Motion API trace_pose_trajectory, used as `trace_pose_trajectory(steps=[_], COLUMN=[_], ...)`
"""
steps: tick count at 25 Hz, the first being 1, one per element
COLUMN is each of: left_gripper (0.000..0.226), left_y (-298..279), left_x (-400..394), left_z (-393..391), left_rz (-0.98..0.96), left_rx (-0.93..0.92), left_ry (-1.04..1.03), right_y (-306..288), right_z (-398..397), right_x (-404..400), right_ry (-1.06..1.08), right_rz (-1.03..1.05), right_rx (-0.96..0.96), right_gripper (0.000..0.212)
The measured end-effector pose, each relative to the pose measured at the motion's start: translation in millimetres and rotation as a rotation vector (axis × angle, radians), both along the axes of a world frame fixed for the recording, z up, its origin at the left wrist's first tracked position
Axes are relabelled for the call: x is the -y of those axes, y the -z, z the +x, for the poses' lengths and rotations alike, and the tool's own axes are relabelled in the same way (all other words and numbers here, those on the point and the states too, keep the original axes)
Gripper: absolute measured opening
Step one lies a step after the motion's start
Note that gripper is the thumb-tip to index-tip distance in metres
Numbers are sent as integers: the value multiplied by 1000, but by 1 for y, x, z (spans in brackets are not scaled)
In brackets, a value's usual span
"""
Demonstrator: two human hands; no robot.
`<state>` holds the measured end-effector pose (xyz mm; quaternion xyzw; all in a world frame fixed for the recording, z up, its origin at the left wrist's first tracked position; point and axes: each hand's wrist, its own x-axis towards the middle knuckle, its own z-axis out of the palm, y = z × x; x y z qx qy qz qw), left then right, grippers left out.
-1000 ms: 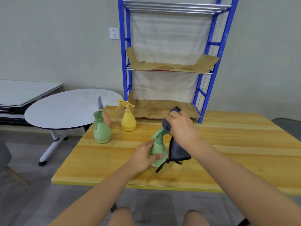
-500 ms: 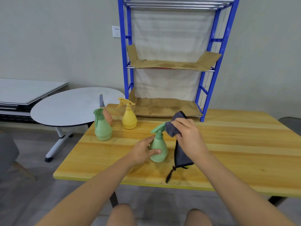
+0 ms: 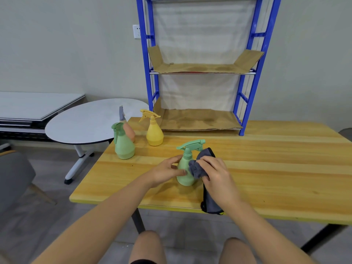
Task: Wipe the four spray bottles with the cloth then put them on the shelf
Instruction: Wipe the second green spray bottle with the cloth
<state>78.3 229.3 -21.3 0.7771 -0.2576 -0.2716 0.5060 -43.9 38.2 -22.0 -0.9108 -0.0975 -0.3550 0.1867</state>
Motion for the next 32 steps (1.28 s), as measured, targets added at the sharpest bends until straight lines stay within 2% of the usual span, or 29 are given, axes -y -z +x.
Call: trace_pose_trajectory(steps=[3, 5, 6, 9, 11, 13, 15, 20, 23, 27, 32], left_gripper=[74, 54, 46, 39, 24, 19, 23, 36, 37, 34, 30], left_y=[-21, -49, -65, -99, -102, -100, -97, -91, -92, -91, -90], left_x=[-6, -8, -6, 15, 26, 27, 24, 24, 24, 25, 26], left_z=[3, 7, 8, 10, 16, 20, 22, 23, 22, 19, 19], left_rz=[-49, -129, -122, 143, 263, 289, 264, 245, 254, 241, 243], left_rx=[-56, 39, 114, 467, 605, 603, 609, 584, 600, 604, 616], left_ry=[-66, -140, -110, 61, 133, 133, 126, 98, 86, 72, 79], right_y=[0, 1, 1, 4, 7, 15, 23, 42, 44, 42, 11], right_z=[-1, -1, 0, 9, 11, 10, 9, 9, 11, 7, 19], right_x=[1, -4, -9, -25, -34, -33, -30, -28, -27, -26, -37], right_ry=[10, -23, -35, -15, 15, 60, 107, 61, 19, -61, -117], right_rz=[38, 36, 35, 28, -5, -87, -111, 47, 111, -109, -453], right_rx=[-15, -18, -29, -101, -111, -44, 0, 26, 74, 74, 92], right_gripper=[53, 59, 60, 56, 53, 47, 46, 58, 57, 51, 29])
